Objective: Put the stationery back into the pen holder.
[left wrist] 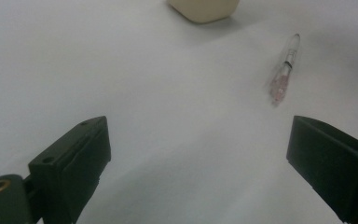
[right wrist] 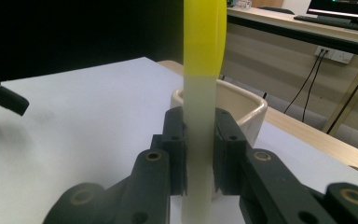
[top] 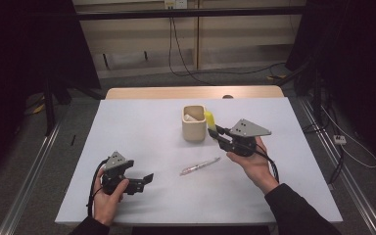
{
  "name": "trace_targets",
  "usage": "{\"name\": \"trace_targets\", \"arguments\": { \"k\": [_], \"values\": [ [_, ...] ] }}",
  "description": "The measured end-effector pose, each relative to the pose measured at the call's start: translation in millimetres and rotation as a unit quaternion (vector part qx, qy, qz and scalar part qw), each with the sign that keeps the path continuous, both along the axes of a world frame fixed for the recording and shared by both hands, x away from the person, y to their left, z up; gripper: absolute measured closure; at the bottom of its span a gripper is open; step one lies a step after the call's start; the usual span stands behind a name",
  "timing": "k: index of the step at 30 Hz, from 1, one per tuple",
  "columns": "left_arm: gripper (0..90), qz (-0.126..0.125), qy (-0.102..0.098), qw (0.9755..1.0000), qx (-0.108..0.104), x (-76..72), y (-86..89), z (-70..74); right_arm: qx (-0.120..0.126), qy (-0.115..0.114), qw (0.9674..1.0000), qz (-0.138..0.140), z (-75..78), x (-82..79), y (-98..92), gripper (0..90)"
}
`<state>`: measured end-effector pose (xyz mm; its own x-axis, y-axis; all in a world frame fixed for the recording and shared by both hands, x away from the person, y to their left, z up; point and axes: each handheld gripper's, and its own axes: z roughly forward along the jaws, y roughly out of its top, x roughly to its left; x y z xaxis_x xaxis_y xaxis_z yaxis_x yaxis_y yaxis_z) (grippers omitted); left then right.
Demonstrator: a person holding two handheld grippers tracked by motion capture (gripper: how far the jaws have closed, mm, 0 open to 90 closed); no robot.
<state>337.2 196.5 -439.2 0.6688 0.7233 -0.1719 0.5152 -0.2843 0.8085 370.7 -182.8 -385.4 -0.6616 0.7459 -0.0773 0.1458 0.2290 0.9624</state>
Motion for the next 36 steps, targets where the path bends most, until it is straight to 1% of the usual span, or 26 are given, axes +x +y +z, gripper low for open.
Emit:
{"name": "trace_targets", "arguments": {
  "k": [5,6,8,9,14,18,26,32,36],
  "values": [
    [6.3,0.002,-0.001,1.0000,-0.001,-0.3,0.5,0.2,0.010,-0.005,0.9999,0.001,7.1,10.7,6.0,78.3],
    [6.3,0.002,-0.001,1.0000,-0.001,-0.3,0.7,0.2,0.010,-0.009,0.9999,-0.001,9.0,12.8,7.2,78.2],
    [6.3,0.002,0.000,1.0000,-0.002,-0.1,0.9,0.0,0.000,-0.014,0.9999,-0.002,11.9,16.6,10.3,78.3],
    [6.3,0.002,0.000,1.0000,-0.002,-0.1,1.0,0.0,0.001,-0.015,0.9999,-0.001,13.6,18.6,11.3,78.3],
    [6.2,-0.002,-0.004,1.0000,-0.004,-0.5,0.8,0.8,0.030,-0.014,0.9994,-0.008,23.8,30.5,12.1,78.3],
    [6.2,-0.002,0.000,1.0000,-0.003,0.0,0.7,0.0,0.037,-0.018,0.9991,-0.012,29.2,40.5,14.6,78.3],
    [6.2,-0.001,0.002,1.0000,-0.004,0.1,0.9,-0.2,0.049,-0.016,0.9986,-0.016,32.9,57.3,23.7,78.2],
    [6.2,-0.001,0.003,1.0000,-0.005,0.2,1.7,-0.2,0.044,-0.016,0.9988,-0.014,35.6,69.6,34.5,78.2],
    [6.2,0.000,0.003,1.0000,-0.004,0.3,2.2,-0.1,0.053,-0.016,0.9983,-0.019,37.8,77.5,37.8,78.2]
  ]
}}
